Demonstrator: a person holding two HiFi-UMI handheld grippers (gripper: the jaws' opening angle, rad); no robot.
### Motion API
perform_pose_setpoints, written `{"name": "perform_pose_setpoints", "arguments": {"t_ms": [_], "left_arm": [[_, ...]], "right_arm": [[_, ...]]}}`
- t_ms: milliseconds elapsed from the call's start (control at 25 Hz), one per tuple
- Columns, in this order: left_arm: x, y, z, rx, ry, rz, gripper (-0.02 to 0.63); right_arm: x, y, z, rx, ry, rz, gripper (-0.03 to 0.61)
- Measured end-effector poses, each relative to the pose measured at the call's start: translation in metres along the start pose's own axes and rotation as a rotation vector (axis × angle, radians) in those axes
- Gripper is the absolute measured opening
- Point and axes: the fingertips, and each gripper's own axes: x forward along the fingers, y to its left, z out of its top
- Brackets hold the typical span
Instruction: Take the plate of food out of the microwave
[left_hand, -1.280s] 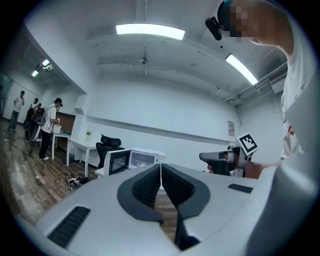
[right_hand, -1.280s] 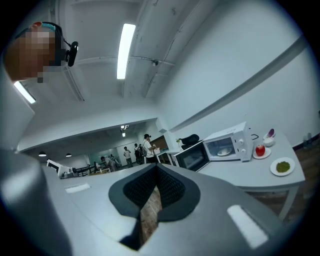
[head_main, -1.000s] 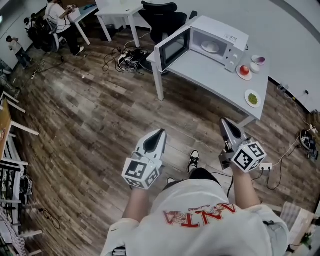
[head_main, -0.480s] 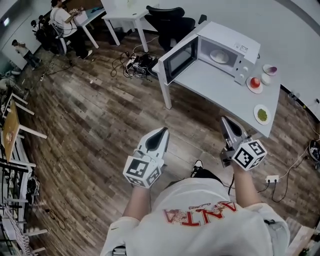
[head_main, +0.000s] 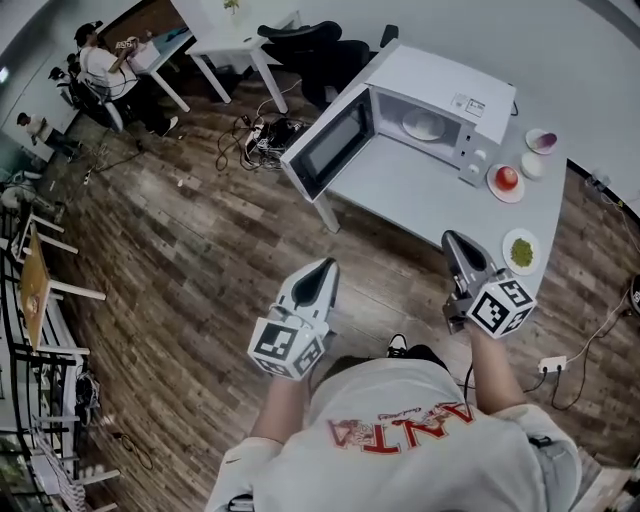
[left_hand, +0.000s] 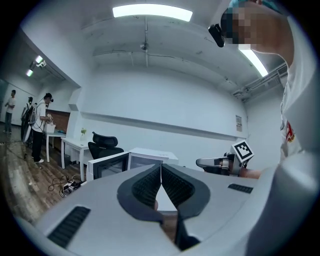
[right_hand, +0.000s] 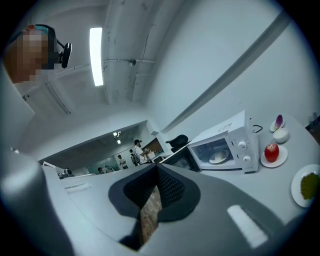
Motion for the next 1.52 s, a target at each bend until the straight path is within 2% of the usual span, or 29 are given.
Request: {"name": "perform_pose_setpoints", "arguments": {"t_ms": [360, 640, 960, 1120, 1240, 1400, 1520], "left_arm": [[0.079, 0.008, -0.006, 0.011, 0.053, -0.013, 0.014], [0.137, 0.028, -0.007, -0.007, 0.071, -0.107, 0.014], [0.196, 0.097, 0.001, 0.029, 0.072, -0.177, 0.014], [0.220, 0.116, -0.002, 0.006, 0.081, -0.263, 0.014], [0.236, 0.123, -0.006, 0.001, 0.087, -0.320, 0.014], [0.249, 0.128, -0.008, -0.017, 0.094, -0.344, 0.014], [0.260, 0.128, -0.010, -0.019, 0.112, -0.338, 0.014]], "right_arm": [[0.015, -0.077, 0.007, 0.071, -0.006, -0.056, -0.002], [0.030, -0.114, 0.007, 0.101, -0.020, -0.162, -0.002], [0.101, -0.111, 0.021, 0.053, -0.025, -0.267, -0.002], [0.131, -0.109, 0.026, 0.062, -0.045, -0.324, -0.002], [0.144, -0.119, 0.023, 0.124, -0.069, -0.352, -0.002], [0.151, -0.142, 0.016, 0.282, -0.130, -0.370, -0.002], [0.165, -0.164, 0.018, 0.379, -0.188, -0.331, -0.002]]}}
